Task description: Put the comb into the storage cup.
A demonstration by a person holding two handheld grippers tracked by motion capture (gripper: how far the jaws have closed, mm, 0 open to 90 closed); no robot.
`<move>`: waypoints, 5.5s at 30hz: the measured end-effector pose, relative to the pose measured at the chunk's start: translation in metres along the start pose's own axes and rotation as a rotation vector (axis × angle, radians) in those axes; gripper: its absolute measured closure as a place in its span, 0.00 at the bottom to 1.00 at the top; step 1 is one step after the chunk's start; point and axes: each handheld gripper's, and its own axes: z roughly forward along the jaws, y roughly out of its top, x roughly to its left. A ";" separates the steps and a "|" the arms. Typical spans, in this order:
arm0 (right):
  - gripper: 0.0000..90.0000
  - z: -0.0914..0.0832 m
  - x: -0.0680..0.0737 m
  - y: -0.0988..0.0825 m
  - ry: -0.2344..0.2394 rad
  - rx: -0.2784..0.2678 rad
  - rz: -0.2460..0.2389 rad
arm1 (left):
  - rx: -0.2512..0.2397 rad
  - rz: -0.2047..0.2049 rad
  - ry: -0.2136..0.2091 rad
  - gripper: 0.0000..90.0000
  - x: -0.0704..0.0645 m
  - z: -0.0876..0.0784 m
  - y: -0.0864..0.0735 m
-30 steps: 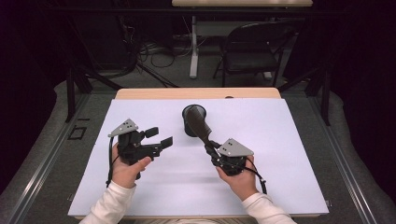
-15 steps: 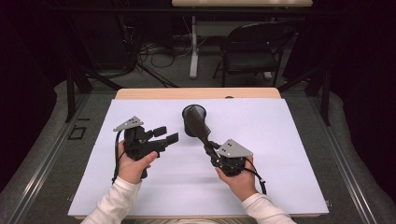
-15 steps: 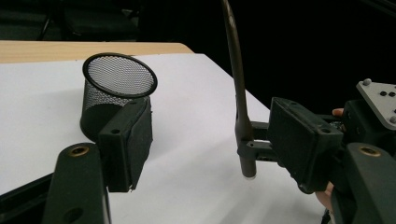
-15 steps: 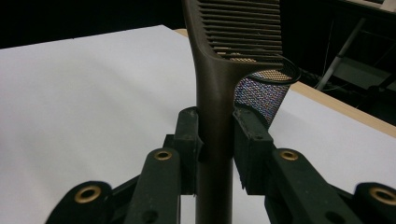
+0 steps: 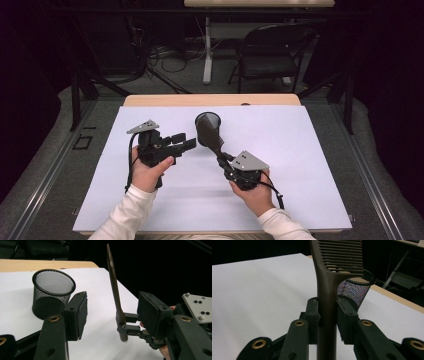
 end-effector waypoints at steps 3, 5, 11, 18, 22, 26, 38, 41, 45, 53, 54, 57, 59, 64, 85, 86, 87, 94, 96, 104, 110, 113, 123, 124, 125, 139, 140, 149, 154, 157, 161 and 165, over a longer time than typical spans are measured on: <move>0.81 0.000 0.000 0.000 0.001 0.000 -0.003 | 0.002 -0.006 -0.003 0.46 -0.001 0.001 0.002; 0.81 0.000 0.001 0.000 0.002 -0.001 -0.005 | 0.001 -0.006 -0.003 0.47 -0.001 0.002 0.004; 0.81 0.000 0.002 -0.001 0.005 -0.001 -0.004 | 0.001 -0.035 -0.026 0.52 -0.002 0.006 0.009; 0.81 0.001 0.004 -0.002 0.009 0.003 -0.009 | -0.003 -0.034 -0.035 0.55 -0.004 0.006 0.006; 0.81 0.001 0.005 -0.002 0.010 0.001 -0.012 | -0.012 -0.045 -0.040 0.56 -0.001 0.004 0.005; 0.81 0.001 0.007 -0.003 0.011 0.002 -0.018 | 0.001 -0.071 -0.056 0.57 0.001 0.004 0.003; 0.81 0.002 0.012 -0.004 0.025 0.008 -0.026 | 0.002 -0.071 -0.032 0.66 0.002 0.007 -0.001; 0.81 0.003 0.014 -0.005 0.029 0.007 -0.027 | -0.002 -0.074 -0.021 0.68 0.003 0.007 -0.001; 0.81 0.003 0.016 -0.005 0.037 0.009 -0.028 | -0.005 -0.091 -0.016 0.70 0.006 0.007 -0.002; 0.81 0.004 0.019 -0.006 0.050 0.012 -0.032 | -0.028 -0.091 -0.005 0.73 0.007 0.005 -0.002; 0.81 0.005 0.020 -0.006 0.053 0.014 -0.034 | -0.030 -0.092 -0.006 0.74 0.007 0.005 -0.002; 0.81 0.005 0.021 -0.006 0.054 0.013 -0.035 | -0.029 -0.097 -0.002 0.75 0.008 0.006 -0.002; 0.81 0.005 0.021 -0.006 0.054 0.013 -0.038 | -0.029 -0.102 -0.007 0.76 0.009 0.006 -0.003; 0.81 0.005 0.023 -0.006 0.060 0.013 -0.034 | -0.021 -0.105 -0.008 0.77 0.009 0.007 -0.003; 0.81 0.006 0.027 -0.007 0.074 0.019 -0.046 | -0.010 -0.134 -0.013 0.83 0.013 0.011 -0.005; 0.81 0.006 0.027 -0.007 0.075 0.019 -0.046 | -0.010 -0.135 -0.014 0.83 0.013 0.011 -0.005; 0.81 0.006 0.028 -0.007 0.076 0.019 -0.046 | -0.009 -0.136 -0.013 0.83 0.013 0.011 -0.005; 0.81 0.007 0.029 -0.007 0.081 0.019 -0.048 | -0.009 -0.144 -0.013 0.85 0.014 0.012 -0.006; 0.81 0.007 0.029 -0.007 0.081 0.019 -0.048 | -0.009 -0.146 -0.013 0.86 0.014 0.012 -0.006; 0.81 0.007 0.031 -0.007 0.085 0.021 -0.052 | -0.008 -0.159 -0.013 0.87 0.014 0.013 -0.007; 0.81 0.007 0.032 -0.007 0.086 0.021 -0.051 | -0.008 -0.167 -0.016 0.89 0.015 0.013 -0.007; 0.81 0.008 0.032 -0.007 0.087 0.022 -0.054 | -0.008 -0.175 -0.016 0.90 0.016 0.013 -0.007; 0.81 0.009 0.032 -0.008 0.082 0.025 -0.056 | -0.008 -0.208 -0.037 0.92 0.018 0.014 -0.008; 0.81 0.009 0.032 -0.009 0.081 0.025 -0.058 | -0.007 -0.209 -0.037 0.92 0.018 0.014 -0.008; 0.81 0.009 0.032 -0.009 0.081 0.025 -0.059 | -0.008 -0.211 -0.036 0.92 0.018 0.014 -0.009; 0.81 0.010 0.032 -0.009 0.082 0.030 -0.059 | -0.005 -0.253 -0.050 0.93 0.021 0.014 -0.009; 0.81 0.010 0.032 -0.010 0.082 0.030 -0.060 | -0.005 -0.253 -0.051 0.93 0.021 0.015 -0.009; 0.80 0.011 0.032 -0.010 0.083 0.033 -0.054 | -0.001 -0.259 -0.051 0.93 0.021 0.015 -0.010; 0.80 0.011 0.033 -0.010 0.084 0.035 -0.055 | 0.002 -0.262 -0.053 0.93 0.021 0.015 -0.009; 0.80 0.011 0.033 -0.011 0.084 0.035 -0.055 | 0.002 -0.262 -0.055 0.93 0.021 0.015 -0.009; 0.80 0.012 0.033 -0.011 0.083 0.036 -0.057 | 0.003 -0.262 -0.056 0.93 0.021 0.016 -0.009; 0.80 0.012 0.033 -0.011 0.084 0.036 -0.059 | 0.005 -0.262 -0.056 0.93 0.021 0.016 -0.009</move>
